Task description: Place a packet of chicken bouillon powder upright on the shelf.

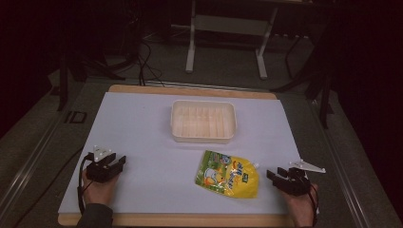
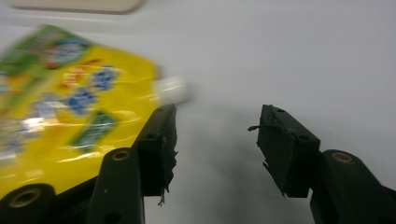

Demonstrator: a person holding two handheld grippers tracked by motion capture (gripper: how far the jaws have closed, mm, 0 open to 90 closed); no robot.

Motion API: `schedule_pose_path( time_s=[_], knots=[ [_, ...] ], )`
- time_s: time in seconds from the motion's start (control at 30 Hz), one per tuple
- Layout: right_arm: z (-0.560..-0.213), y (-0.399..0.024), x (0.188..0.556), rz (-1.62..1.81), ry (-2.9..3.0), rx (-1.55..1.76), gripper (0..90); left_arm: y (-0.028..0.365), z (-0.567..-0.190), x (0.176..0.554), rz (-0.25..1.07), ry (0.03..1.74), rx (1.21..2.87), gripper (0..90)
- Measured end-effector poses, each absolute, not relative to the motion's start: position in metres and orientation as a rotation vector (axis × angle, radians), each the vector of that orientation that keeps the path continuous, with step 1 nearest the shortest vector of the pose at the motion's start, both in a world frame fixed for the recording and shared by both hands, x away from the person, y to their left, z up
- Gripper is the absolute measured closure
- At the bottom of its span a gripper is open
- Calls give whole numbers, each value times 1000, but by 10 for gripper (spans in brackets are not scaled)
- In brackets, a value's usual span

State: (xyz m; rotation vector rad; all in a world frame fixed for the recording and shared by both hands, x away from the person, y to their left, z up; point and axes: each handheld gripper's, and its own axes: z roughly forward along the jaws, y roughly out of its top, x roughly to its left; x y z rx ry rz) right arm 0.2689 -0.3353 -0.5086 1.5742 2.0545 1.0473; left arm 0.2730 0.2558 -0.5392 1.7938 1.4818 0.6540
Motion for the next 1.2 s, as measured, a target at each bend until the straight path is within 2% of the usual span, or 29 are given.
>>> schedule_pose_path(
  time_s=[0.43, 0.67, 0.87, 1.2],
  knots=[
    [-507, -314, 249, 1203, 2171, 1611, 471, 252, -540, 274, 590, 1400, 1827, 586],
    [-516, -311, 245, 1309, 2204, 1706, 440, 251, -540, 274, 583, 1396, 1837, 583],
    [-525, -308, 248, 1376, 2223, 1789, 427, 252, -540, 275, 582, 1397, 1843, 579],
    [-534, -306, 259, 1443, 2202, 1877, 459, 251, -541, 275, 579, 1404, 1846, 567]
  ],
)
